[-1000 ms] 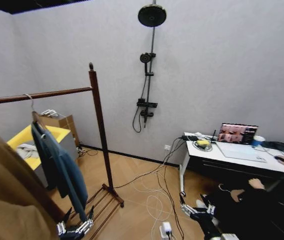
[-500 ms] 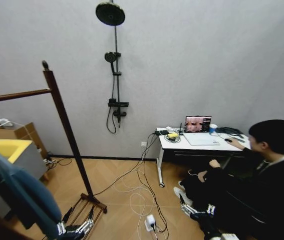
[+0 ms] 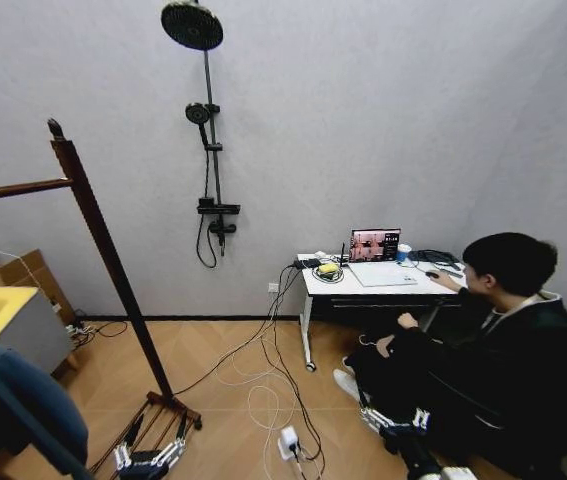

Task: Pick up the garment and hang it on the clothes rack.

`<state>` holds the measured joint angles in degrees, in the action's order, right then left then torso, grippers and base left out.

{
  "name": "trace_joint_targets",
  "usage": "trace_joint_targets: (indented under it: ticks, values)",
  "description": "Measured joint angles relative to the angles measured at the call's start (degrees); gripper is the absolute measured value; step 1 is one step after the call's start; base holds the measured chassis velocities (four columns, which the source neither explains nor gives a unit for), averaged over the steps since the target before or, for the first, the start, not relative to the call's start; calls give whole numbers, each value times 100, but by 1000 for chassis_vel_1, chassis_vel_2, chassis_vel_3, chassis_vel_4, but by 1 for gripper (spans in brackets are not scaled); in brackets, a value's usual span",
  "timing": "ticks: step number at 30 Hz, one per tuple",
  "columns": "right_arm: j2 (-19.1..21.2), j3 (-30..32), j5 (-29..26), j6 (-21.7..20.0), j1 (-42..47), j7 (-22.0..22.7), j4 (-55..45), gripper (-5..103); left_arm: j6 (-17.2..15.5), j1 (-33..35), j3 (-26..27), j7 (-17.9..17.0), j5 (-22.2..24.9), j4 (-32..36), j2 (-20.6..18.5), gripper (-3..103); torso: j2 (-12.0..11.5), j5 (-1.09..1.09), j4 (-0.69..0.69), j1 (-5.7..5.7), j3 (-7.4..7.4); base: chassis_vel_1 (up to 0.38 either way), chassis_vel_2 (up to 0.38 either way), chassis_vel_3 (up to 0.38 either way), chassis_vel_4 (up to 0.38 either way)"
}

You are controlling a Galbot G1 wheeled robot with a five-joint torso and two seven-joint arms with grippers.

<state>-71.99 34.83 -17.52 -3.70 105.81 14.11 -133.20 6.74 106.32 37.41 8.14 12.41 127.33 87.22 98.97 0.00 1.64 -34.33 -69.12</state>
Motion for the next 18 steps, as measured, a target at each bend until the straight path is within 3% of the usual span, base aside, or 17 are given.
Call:
trace_joint_targets:
  ticks: [8, 18]
  values:
    - [2, 3, 0, 0, 0, 1, 1, 100, 0, 0, -3, 5, 0, 0, 1, 100, 0, 4, 0, 0, -1, -146, -168, 173, 177]
    - [0, 0, 0, 0, 0, 1, 1, 100, 0, 0, 2, 0, 0, 0, -1, 100, 0, -2, 0, 1, 0, 16, 24, 2, -12]
